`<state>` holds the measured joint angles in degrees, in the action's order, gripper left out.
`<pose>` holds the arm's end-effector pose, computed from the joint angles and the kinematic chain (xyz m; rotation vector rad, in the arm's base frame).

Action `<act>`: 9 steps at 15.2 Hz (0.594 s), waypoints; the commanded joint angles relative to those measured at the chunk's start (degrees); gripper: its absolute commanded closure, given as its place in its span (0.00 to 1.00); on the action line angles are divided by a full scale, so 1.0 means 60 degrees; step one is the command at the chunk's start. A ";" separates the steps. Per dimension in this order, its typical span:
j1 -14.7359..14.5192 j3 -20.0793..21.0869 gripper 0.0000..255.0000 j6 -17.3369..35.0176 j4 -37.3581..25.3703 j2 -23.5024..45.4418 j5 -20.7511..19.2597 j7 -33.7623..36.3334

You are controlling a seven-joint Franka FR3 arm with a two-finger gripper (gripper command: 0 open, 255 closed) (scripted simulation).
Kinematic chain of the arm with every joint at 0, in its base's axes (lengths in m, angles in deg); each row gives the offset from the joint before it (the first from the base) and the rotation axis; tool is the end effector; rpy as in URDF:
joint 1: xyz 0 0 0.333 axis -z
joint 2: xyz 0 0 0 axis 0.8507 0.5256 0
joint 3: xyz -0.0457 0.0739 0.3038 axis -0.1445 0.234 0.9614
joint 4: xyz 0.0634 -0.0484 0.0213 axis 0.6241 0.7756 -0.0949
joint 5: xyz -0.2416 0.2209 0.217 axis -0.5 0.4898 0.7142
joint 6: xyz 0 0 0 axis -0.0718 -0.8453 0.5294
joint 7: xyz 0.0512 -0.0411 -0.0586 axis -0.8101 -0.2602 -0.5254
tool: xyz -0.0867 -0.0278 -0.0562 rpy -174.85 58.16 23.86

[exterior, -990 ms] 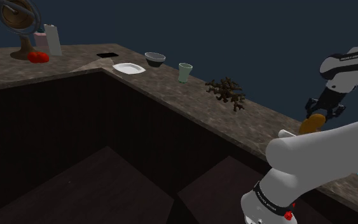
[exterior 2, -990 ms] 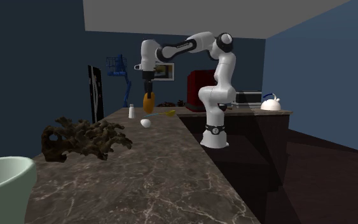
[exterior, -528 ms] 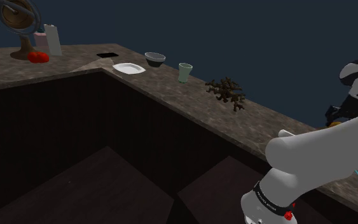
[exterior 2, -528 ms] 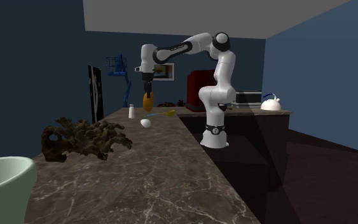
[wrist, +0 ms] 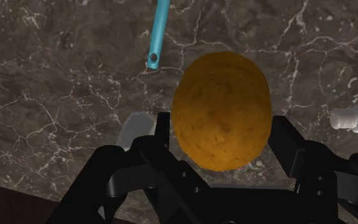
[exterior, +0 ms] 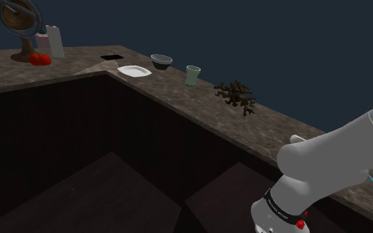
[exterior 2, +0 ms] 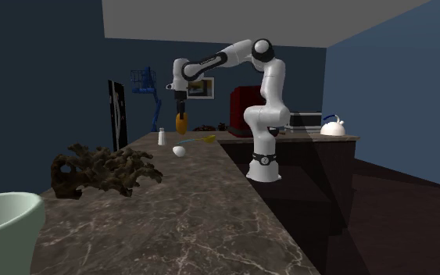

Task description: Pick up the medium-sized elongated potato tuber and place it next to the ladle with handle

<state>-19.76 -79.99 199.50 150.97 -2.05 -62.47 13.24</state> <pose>-0.1245 -0.4995 0.4765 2.6375 -1.5399 -0.0466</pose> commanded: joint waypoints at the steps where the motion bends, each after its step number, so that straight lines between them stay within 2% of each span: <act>1: -0.0265 -0.0813 1.00 0.0144 -0.0433 0.0540 0.0424 -0.0793; 3: -0.0722 -0.1849 1.00 0.0278 -0.0934 0.1341 0.1192 -0.1736; 4: -0.1042 -0.2529 1.00 0.0351 -0.1198 0.1931 0.1821 -0.2367; 5: -0.1409 -0.3414 1.00 0.0415 -0.1474 0.2937 0.2956 -0.3343; 6: -0.0844 -0.3540 1.00 0.0331 -0.1797 0.4369 0.4605 -0.4654; 7: -0.0123 -0.3372 1.00 0.0125 -0.2162 0.5358 0.5719 -0.5559; 8: 0.1073 -0.2360 1.00 0.0058 -0.2504 0.5435 0.5744 -0.5702; 9: 0.1804 -0.1960 1.00 -0.0096 -0.2880 0.5863 0.6165 -0.6099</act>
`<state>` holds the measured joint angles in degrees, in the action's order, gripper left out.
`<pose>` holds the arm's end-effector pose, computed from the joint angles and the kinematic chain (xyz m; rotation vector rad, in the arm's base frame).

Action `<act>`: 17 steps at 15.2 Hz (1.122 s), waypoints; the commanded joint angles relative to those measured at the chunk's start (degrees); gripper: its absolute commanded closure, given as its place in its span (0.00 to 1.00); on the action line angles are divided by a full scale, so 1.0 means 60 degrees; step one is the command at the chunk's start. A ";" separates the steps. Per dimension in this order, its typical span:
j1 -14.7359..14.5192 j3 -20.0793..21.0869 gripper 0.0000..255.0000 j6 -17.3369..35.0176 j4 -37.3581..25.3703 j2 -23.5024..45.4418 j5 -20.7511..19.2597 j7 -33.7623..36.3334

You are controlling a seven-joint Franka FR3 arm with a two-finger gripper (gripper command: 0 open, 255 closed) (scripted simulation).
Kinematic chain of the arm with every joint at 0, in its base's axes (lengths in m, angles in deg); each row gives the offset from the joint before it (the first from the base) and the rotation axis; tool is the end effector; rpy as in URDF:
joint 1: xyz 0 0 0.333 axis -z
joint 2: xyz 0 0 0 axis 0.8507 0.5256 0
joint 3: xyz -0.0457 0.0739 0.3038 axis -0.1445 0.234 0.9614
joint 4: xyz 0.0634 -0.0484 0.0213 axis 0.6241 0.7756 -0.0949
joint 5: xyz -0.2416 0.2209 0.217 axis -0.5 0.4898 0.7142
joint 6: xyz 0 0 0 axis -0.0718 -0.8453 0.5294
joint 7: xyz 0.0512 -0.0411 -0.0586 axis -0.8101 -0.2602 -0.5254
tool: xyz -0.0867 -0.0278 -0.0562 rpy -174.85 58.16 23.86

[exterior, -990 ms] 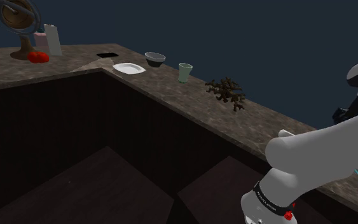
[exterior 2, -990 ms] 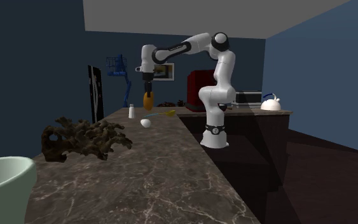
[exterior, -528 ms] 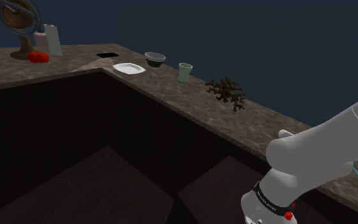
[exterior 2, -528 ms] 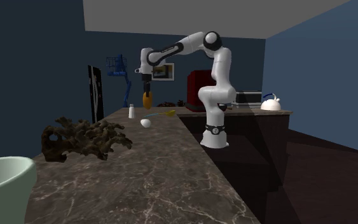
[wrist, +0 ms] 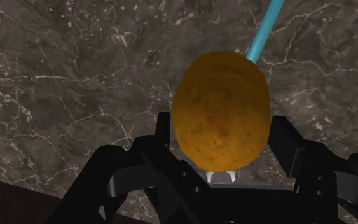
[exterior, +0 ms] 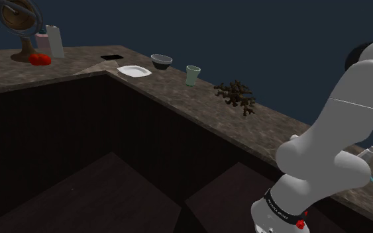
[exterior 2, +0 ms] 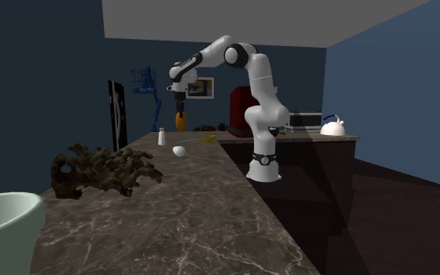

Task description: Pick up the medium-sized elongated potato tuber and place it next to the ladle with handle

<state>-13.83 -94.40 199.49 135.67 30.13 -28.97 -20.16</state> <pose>-0.2356 -0.5425 0.4800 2.6348 -1.5393 -0.0581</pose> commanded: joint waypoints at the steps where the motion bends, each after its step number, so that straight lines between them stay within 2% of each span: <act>1: 0.1472 0.0773 1.00 -0.0257 -0.0720 0.0899 0.0959 -0.0885; 4: 0.3232 0.1600 1.00 -0.0786 -0.1990 0.1972 0.1859 -0.1698; 8: 0.5342 0.2473 1.00 -0.1592 -0.3980 0.3302 0.2765 -0.2383; 10: 0.6380 0.2862 1.00 -0.2055 -0.5161 0.3979 0.3146 -0.2578; 11: 0.7187 0.3145 1.00 -0.2447 -0.6181 0.4521 0.3419 -0.2656; 17: 0.6974 0.3209 1.00 -0.1748 -0.5456 0.4615 0.3531 -0.2804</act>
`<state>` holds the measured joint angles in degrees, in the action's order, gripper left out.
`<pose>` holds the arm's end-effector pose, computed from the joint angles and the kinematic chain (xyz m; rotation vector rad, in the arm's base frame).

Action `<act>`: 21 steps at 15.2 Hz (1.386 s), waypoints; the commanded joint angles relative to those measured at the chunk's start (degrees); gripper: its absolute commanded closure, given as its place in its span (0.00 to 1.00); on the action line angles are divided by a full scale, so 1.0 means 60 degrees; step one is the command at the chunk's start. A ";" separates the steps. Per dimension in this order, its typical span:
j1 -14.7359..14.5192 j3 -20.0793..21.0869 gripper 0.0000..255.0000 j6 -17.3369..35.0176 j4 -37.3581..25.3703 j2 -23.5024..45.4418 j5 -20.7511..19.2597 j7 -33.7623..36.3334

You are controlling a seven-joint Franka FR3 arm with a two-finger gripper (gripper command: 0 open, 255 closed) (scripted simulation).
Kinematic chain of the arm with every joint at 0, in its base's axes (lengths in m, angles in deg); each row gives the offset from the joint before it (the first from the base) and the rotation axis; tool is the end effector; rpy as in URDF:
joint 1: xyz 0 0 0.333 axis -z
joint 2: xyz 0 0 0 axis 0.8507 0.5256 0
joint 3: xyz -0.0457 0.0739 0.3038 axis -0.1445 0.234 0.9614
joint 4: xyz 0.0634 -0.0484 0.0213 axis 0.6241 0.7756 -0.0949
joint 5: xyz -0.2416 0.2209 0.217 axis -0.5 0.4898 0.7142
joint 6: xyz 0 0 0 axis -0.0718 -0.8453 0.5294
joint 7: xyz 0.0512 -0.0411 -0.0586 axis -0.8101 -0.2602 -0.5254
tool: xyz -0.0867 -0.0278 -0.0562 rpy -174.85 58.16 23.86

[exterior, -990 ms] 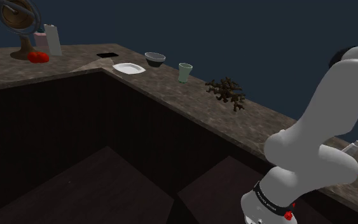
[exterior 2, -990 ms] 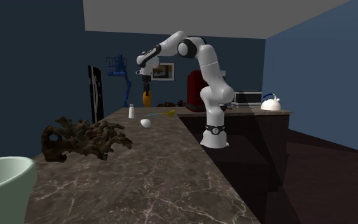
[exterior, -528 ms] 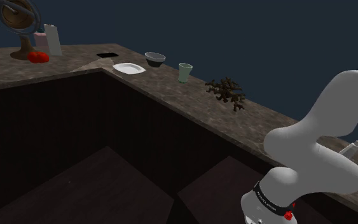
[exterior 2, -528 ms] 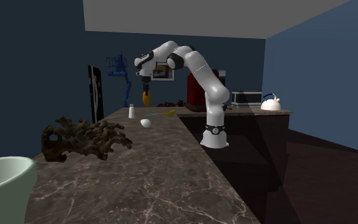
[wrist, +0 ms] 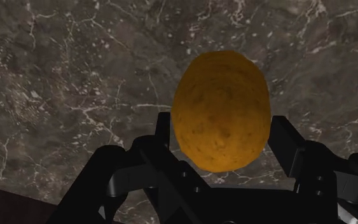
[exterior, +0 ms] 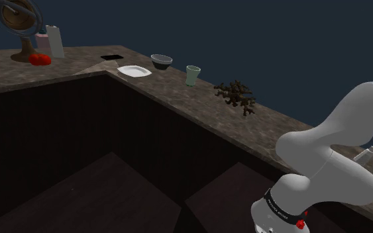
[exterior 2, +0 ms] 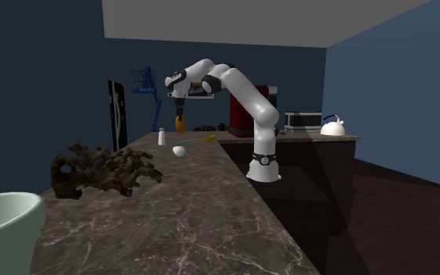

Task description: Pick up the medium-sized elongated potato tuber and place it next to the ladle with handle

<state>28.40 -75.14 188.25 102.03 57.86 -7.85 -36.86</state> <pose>-0.3913 -0.6040 0.4496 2.6379 -1.5368 -0.0471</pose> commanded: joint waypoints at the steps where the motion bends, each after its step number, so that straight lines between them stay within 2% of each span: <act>1: -0.0091 0.0014 1.00 0.0235 0.0257 0.0017 0.0036 -0.0046; 18: -0.0226 0.0455 1.00 0.1903 0.1541 0.0660 0.0638 -0.0472; 21: -0.0226 0.0465 1.00 0.1945 0.1566 0.0689 0.0666 -0.0487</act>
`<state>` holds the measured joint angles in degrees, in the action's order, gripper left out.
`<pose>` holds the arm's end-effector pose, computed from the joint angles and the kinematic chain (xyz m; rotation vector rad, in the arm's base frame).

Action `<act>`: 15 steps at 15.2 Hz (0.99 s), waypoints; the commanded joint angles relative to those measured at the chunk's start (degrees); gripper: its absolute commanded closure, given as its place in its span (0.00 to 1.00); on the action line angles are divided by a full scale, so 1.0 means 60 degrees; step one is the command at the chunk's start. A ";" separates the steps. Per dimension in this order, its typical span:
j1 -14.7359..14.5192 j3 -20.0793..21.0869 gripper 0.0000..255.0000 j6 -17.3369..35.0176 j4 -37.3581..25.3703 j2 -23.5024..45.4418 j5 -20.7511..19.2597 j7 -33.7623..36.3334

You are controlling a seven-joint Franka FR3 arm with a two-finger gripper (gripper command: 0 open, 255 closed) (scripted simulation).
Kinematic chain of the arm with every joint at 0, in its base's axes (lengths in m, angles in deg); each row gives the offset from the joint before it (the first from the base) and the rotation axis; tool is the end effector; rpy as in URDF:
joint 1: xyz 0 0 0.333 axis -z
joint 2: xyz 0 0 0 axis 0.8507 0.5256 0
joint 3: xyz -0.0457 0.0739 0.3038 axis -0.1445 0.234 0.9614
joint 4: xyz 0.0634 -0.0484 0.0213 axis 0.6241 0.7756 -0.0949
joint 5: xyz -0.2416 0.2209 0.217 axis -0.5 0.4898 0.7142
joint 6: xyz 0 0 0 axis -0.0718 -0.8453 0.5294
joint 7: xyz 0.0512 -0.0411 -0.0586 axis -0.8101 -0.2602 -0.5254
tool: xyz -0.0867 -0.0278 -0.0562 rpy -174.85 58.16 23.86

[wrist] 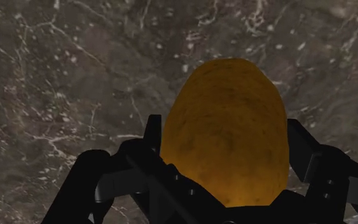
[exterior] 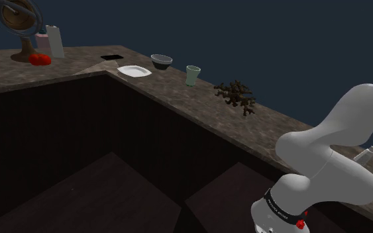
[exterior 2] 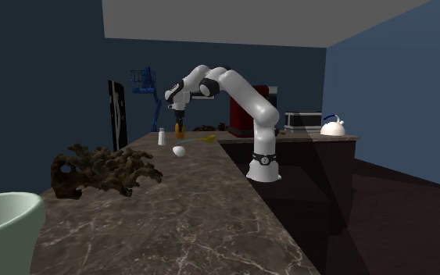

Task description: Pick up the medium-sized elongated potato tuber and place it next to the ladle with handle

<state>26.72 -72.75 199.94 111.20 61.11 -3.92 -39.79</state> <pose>-0.3896 -0.6048 0.3597 2.6238 -1.5233 -0.0418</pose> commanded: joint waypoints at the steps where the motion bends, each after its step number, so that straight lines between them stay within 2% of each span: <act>1: 0.0053 0.0065 1.00 -0.0005 0.0037 0.0150 0.0016 0.0000; 5: 0.0046 0.0054 1.00 -0.0009 0.0037 0.0155 0.0025 -0.0004; 6: 0.0047 0.0039 0.00 -0.0004 0.0075 0.0126 0.0017 -0.0037; 10: 0.0189 0.0082 0.00 -0.0103 -0.0155 0.0229 0.0037 -0.0017; 11: 0.0045 0.0052 0.00 -0.0009 0.0036 0.0156 0.0027 -0.0005; 15: -0.0127 -0.0316 0.00 -0.0790 -0.0293 -0.0386 -0.0383 0.0218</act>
<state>25.99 -74.34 196.36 110.20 59.19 -5.77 -38.86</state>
